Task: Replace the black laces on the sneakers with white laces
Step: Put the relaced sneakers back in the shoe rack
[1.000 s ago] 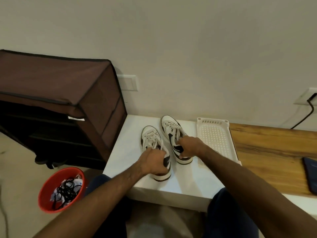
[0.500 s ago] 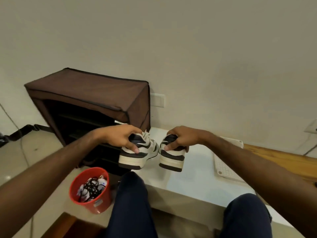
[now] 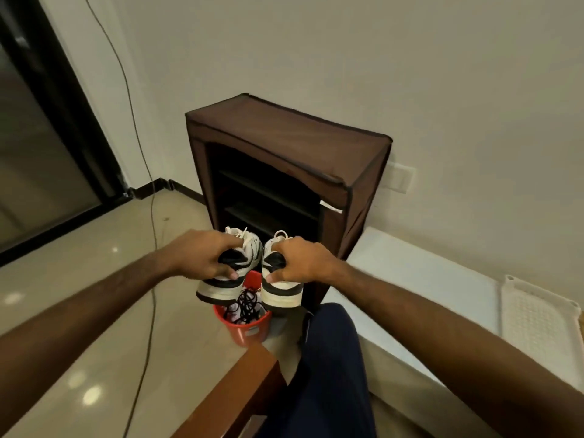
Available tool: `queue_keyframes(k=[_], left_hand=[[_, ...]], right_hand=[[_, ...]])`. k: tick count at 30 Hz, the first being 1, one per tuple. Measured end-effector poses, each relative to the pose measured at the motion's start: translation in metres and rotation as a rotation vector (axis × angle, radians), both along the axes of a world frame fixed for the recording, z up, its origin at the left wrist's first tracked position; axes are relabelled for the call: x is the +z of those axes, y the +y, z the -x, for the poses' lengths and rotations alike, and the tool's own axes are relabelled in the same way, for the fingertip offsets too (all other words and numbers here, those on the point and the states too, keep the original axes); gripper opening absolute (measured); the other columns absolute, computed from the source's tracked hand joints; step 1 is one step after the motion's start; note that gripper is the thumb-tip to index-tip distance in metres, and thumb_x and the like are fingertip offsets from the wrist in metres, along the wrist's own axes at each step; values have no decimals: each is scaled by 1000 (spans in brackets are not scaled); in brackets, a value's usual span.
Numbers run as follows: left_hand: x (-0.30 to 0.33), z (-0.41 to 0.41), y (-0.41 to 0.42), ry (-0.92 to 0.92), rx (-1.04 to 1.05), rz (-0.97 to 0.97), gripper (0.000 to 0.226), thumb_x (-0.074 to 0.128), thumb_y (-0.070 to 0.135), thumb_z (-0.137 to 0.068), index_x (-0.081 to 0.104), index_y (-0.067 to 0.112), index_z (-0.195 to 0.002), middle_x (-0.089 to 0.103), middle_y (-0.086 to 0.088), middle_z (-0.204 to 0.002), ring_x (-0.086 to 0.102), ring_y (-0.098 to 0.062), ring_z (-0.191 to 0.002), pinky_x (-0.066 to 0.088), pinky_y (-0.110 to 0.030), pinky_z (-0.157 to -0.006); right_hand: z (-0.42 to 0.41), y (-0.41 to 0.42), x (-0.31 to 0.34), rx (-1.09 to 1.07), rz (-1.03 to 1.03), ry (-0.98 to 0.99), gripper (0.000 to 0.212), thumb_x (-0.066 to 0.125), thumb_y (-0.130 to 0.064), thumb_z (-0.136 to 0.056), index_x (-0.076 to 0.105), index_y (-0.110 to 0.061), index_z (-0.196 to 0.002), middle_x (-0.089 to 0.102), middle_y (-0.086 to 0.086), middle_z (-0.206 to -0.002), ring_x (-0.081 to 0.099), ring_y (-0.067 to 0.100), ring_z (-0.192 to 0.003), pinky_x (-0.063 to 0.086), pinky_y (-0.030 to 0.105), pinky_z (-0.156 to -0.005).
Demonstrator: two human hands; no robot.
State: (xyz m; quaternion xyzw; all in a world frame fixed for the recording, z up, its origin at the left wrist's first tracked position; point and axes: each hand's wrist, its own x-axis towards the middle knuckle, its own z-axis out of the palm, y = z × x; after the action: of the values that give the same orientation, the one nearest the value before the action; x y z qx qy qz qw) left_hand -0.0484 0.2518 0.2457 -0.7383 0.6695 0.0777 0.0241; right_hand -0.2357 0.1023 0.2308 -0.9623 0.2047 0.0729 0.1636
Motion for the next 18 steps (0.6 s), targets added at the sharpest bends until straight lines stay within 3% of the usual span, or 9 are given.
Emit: queue_keyframes(k=[2,6,10,18], left_hand=[[-28,0,2,-19,17,64,30,70,53,-87,52,33,-102,61,19,-103,59,-9,-100,37,-27,-68],[-68,-13,-18,33,71,168,31,70,48,-89,54,29,-109,58,19,-108,56,-9,-111,33,-27,-68],[-98,-24,-55,42,45,257,40,71,45,-89,59,24,-121,63,10,-119,56,-13,-117,34,-24,-68],[-155,-73,-123,112,7,251,47,79,34,-84,62,21,-127,65,5,-122,57,-18,-119,47,-29,-86]], right_hand=[[-8,6,-20,-35,91,16,63,70,-55,-87,52,-22,-138,65,3,-128,61,27,-119,47,39,-87],[-32,2,-59,-85,165,-47,47,68,-50,-90,55,-20,-123,69,3,-118,65,28,-112,42,36,-78],[-48,-21,-79,-146,198,-96,43,67,-48,-92,55,-18,-121,69,3,-114,66,27,-108,42,35,-76],[-97,-74,-122,-245,280,-55,40,65,-44,-95,56,-16,-123,70,5,-113,68,26,-108,47,34,-80]])
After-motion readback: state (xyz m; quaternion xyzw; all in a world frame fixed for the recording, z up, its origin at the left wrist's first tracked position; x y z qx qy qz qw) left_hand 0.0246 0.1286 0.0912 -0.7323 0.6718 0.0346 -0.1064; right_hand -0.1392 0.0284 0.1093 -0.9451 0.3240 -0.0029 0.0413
